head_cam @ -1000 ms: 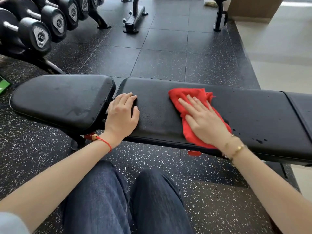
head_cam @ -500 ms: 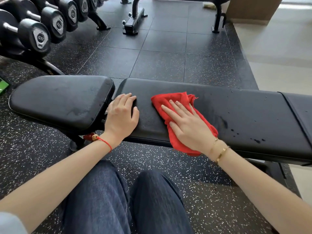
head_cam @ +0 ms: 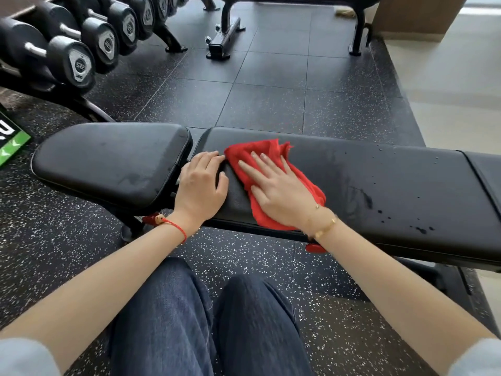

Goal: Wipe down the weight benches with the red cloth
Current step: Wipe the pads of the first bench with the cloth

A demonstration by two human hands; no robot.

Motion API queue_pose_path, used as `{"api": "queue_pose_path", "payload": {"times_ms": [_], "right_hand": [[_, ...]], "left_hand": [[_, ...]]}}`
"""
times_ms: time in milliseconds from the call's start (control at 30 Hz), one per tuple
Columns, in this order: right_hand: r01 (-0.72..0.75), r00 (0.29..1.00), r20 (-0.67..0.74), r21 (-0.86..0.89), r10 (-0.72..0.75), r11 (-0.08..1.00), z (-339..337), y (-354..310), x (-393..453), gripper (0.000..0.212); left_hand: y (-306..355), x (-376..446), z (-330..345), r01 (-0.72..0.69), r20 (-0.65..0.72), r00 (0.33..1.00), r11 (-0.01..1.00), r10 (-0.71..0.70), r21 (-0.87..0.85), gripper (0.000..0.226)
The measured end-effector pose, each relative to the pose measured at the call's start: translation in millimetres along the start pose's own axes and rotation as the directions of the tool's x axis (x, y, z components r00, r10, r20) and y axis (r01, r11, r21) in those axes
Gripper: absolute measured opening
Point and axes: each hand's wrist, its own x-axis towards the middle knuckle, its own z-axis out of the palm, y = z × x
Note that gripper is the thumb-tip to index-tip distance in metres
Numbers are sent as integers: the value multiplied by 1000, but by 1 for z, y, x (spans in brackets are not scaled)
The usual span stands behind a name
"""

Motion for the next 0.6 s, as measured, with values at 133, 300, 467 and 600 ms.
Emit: {"api": "queue_pose_path", "payload": {"times_ms": [133, 300, 467, 600], "right_hand": [[-15, 1000, -7, -5, 15, 1000, -3, 24, -31, 56], [-277, 961, -29, -35, 276, 960, -12, 60, 21, 56], [-250, 968, -25, -58, 249, 966, -8, 44, 49, 56], [-133, 991, -26, -45, 132, 990, -3, 26, 3, 58]], "left_hand": [[-1, 0, 0, -4, 3, 1000, 1000, 4, -3, 41], [1, -1, 0, 13, -1, 1000, 1000, -13, -6, 38], [2, -1, -2, 17, -12, 1000, 1000, -18, -21, 37], [2, 0, -3, 4, -4, 1000, 1000, -4, -22, 37]]}}
